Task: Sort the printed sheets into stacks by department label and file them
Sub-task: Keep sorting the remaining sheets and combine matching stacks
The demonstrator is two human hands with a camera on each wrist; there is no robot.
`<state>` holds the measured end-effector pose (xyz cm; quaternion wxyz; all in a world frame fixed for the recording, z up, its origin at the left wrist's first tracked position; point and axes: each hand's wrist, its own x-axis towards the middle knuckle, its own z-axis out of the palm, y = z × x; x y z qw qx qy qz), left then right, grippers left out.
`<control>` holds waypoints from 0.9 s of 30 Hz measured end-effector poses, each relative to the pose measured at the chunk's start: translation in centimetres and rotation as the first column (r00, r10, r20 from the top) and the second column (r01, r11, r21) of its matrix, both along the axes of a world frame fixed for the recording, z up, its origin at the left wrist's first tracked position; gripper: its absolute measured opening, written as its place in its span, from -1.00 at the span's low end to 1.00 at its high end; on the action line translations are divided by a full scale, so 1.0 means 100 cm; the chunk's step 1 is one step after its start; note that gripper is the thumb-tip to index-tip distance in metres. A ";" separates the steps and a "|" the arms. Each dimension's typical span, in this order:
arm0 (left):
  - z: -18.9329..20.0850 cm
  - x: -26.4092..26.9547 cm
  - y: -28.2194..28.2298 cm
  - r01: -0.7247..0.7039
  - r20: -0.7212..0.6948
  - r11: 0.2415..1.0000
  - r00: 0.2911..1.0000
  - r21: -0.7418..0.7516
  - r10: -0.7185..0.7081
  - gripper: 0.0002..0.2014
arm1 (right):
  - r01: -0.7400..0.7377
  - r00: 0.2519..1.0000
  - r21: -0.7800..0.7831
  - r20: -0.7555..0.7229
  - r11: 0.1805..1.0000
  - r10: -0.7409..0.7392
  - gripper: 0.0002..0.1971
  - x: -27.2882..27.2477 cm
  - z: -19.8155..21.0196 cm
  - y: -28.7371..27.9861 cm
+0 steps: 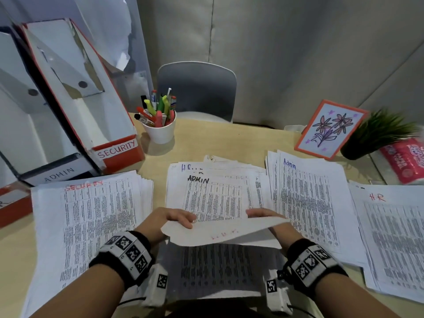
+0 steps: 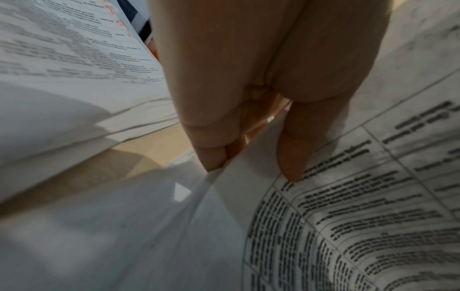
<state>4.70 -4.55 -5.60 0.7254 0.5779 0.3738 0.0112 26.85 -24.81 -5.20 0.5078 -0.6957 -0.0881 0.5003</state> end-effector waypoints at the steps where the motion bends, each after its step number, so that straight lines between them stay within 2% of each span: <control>1: 0.000 0.000 0.001 0.008 -0.003 1.000 1.000 0.000 -0.008 -0.59 | 0.009 1.000 0.000 0.003 1.000 -0.009 -0.78 0.000 0.000 0.000; 3: 0.002 -0.001 0.000 0.013 0.000 1.000 1.000 0.010 -0.013 -0.58 | -0.036 0.998 -0.016 0.056 0.999 0.037 -0.79 0.001 -0.004 -0.001; 6: 0.004 -0.001 -0.003 -0.020 -0.010 0.999 1.000 0.031 0.020 -0.61 | -0.100 0.989 -0.030 0.109 0.995 0.103 -0.70 0.002 -0.006 -0.003; 11: 0.008 -0.001 -0.007 -0.059 -0.020 0.991 0.998 0.118 0.061 -0.93 | -0.046 0.994 -0.041 0.100 0.998 0.050 -0.75 0.002 -0.004 -0.003; 13: 0.011 0.001 -0.010 -0.088 -0.032 0.991 0.995 0.099 0.092 -0.89 | -0.044 0.991 -0.059 0.124 0.997 0.051 -0.74 0.003 -0.005 -0.004; 15: 0.014 0.002 -0.013 -0.114 -0.064 0.991 0.991 0.068 0.119 -0.89 | -0.047 0.975 -0.092 0.211 0.995 0.066 -0.70 0.003 -0.006 -0.005; 17: 0.013 0.004 -0.013 -0.138 -0.097 0.990 0.985 0.027 0.140 -0.88 | -0.019 0.961 -0.136 0.270 0.991 0.056 -0.79 0.001 -0.005 -0.004; 21: 0.006 0.003 -0.010 -0.075 -0.209 0.985 0.972 0.153 0.106 -0.83 | 0.013 0.957 -0.176 0.286 0.984 0.039 -0.97 -0.003 -0.001 -0.005; 23: 0.004 0.003 -0.011 -0.041 -0.236 0.984 0.968 0.176 0.082 -0.69 | 0.014 0.947 -0.199 0.316 0.980 0.051 -0.93 -0.003 -0.003 -0.006; 27: 0.004 0.007 -0.014 -0.067 -0.234 0.980 0.966 0.187 0.110 -0.70 | 0.005 0.952 -0.257 0.296 0.966 0.074 -0.81 -0.003 -0.005 -0.006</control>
